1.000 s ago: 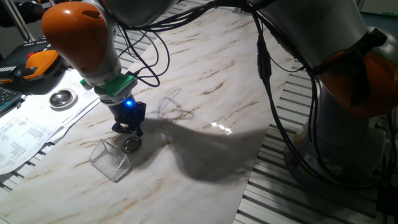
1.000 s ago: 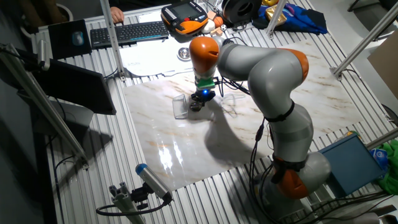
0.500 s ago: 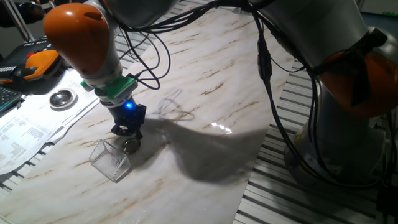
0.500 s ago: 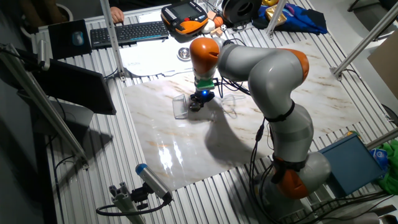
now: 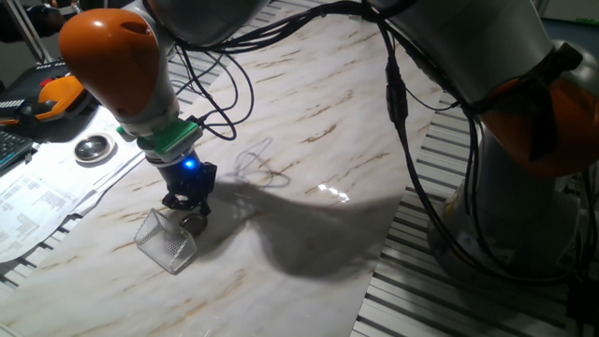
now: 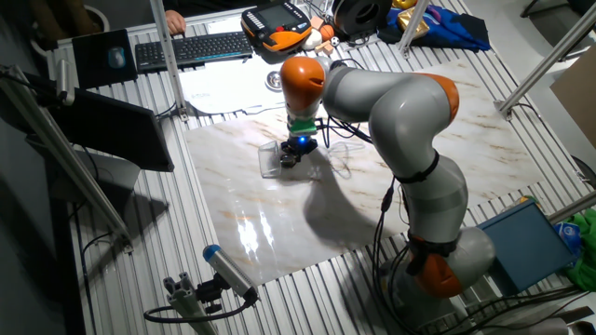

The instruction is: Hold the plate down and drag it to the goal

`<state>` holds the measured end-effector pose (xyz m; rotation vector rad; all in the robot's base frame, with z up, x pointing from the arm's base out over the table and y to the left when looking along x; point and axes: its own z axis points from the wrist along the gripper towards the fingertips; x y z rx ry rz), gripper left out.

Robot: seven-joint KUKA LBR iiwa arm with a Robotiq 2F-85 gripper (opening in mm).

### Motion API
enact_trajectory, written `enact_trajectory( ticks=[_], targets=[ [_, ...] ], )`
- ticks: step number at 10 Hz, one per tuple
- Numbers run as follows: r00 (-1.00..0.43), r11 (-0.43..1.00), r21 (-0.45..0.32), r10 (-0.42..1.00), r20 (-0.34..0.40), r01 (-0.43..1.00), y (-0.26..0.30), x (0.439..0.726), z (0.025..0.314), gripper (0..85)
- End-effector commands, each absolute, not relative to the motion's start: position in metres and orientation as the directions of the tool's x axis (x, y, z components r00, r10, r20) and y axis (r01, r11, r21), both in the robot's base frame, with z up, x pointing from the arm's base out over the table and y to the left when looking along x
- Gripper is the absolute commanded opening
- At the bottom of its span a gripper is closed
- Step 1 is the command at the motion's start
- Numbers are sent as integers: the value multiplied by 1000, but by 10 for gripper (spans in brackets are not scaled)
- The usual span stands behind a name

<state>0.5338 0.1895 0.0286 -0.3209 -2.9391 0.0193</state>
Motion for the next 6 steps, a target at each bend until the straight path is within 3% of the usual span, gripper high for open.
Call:
enact_trajectory(
  ticks=[1,6],
  targets=[
    [-958,976,-28,219,184,218,191,534,29,0],
    [-953,971,-26,237,191,236,204,536,28,0]
  ],
)
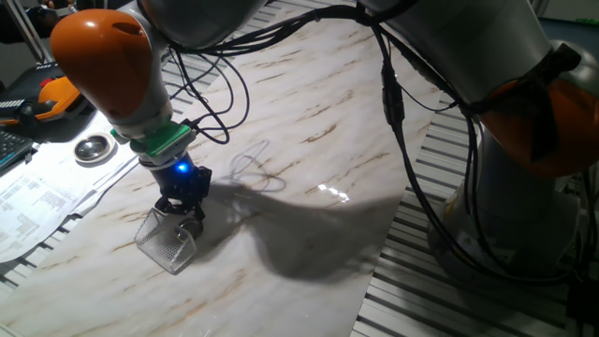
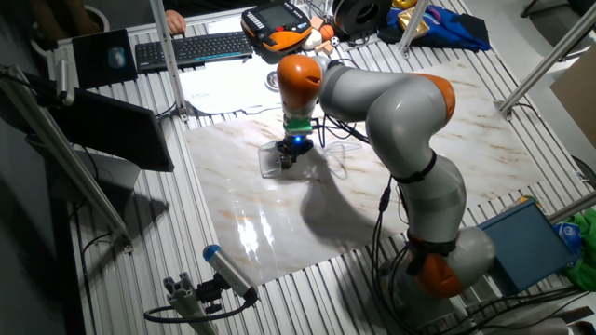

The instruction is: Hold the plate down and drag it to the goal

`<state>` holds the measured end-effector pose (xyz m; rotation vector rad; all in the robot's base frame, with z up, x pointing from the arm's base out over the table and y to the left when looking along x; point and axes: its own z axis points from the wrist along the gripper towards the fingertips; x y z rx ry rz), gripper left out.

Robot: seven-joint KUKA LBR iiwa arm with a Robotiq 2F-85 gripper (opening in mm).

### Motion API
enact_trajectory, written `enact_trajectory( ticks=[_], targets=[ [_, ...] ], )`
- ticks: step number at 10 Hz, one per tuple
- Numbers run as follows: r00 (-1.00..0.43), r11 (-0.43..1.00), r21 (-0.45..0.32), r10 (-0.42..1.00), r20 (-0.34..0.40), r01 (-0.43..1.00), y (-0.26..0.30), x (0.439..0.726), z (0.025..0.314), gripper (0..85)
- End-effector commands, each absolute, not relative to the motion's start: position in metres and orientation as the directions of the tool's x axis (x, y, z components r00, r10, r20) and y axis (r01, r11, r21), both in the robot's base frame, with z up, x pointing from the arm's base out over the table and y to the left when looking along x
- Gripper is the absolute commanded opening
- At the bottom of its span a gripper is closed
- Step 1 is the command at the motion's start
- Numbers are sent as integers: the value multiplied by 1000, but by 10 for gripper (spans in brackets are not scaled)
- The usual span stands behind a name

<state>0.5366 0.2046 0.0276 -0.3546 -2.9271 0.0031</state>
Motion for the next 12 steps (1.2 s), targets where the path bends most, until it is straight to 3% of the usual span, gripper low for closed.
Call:
enact_trajectory(
  ticks=[1,12],
  targets=[
    [-953,971,-24,238,189,238,205,537,25,0],
    [-954,978,-15,204,219,206,203,540,26,0]
  ],
)
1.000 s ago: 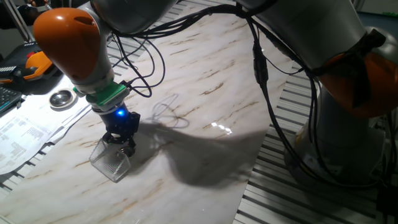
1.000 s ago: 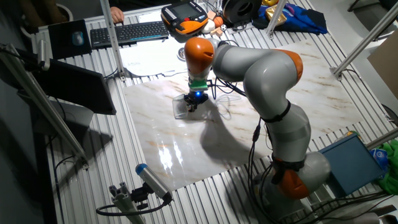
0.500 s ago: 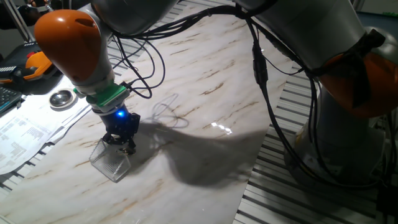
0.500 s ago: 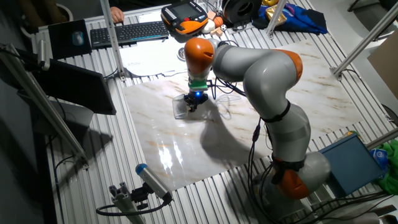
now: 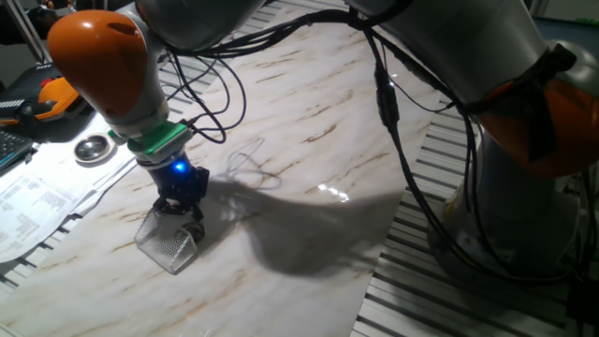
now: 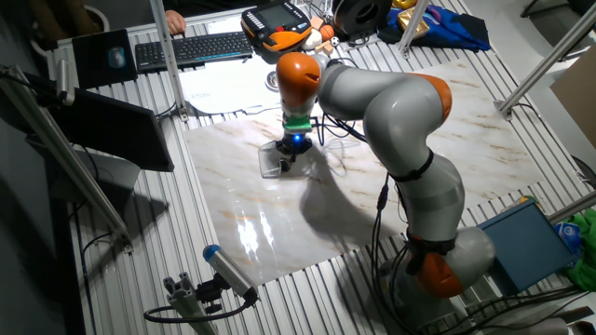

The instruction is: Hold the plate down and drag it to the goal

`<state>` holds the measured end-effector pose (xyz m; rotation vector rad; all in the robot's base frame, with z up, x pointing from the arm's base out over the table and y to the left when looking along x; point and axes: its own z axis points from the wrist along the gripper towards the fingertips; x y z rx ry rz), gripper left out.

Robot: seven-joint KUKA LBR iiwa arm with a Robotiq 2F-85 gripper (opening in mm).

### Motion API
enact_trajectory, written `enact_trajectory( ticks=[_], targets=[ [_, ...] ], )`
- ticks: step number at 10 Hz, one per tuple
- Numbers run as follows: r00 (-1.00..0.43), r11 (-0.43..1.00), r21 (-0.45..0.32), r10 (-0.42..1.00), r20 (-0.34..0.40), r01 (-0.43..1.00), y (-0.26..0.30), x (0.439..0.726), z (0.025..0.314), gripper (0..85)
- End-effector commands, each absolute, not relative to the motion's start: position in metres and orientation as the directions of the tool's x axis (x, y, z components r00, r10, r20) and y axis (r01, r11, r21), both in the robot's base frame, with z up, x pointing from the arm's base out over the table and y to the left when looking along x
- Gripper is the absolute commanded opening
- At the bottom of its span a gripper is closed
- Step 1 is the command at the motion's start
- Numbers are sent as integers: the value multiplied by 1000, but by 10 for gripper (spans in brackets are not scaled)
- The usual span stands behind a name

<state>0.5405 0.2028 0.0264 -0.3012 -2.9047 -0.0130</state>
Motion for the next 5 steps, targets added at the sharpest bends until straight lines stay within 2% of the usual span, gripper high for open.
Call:
enact_trajectory(
  ticks=[1,3,5],
  targets=[
    [-954,980,-7,196,225,200,203,540,27,0],
    [-933,959,27,268,242,282,203,537,33,0],
    [-874,900,28,416,251,436,203,538,40,0]
  ],
)
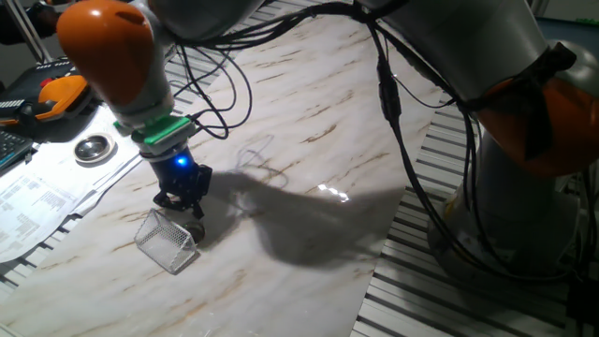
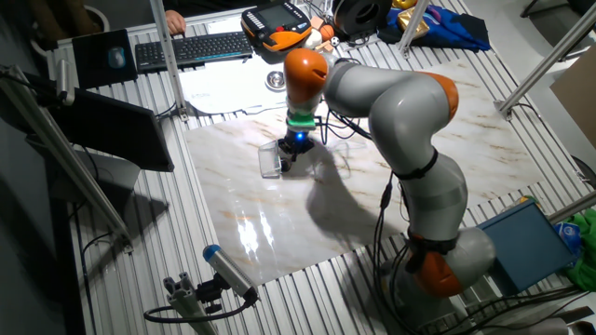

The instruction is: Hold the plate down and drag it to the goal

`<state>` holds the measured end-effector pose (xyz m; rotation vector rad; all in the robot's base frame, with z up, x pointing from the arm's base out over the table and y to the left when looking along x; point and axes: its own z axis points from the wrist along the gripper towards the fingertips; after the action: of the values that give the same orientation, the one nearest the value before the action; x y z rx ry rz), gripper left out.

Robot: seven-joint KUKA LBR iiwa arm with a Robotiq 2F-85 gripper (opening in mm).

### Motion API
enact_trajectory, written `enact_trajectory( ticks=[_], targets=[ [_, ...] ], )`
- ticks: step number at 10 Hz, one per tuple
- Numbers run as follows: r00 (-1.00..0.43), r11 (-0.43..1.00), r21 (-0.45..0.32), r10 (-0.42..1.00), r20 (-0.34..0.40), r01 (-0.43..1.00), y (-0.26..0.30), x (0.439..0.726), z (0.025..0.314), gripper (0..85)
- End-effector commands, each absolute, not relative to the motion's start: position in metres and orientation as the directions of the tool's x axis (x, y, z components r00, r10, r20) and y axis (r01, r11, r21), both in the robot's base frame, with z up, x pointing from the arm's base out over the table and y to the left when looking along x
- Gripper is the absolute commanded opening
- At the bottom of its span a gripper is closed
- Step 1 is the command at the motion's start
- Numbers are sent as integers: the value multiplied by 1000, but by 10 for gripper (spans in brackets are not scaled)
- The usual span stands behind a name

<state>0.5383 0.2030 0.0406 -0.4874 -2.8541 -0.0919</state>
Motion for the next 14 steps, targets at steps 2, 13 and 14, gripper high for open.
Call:
enact_trajectory(
  ticks=[2,13,14],
  targets=[
    [-786,807,7,574,232,591,204,539,44,0],
    [-292,297,-20,948,126,955,196,534,36,0],
    [-277,281,-36,957,85,959,194,534,33,0]
  ],
)
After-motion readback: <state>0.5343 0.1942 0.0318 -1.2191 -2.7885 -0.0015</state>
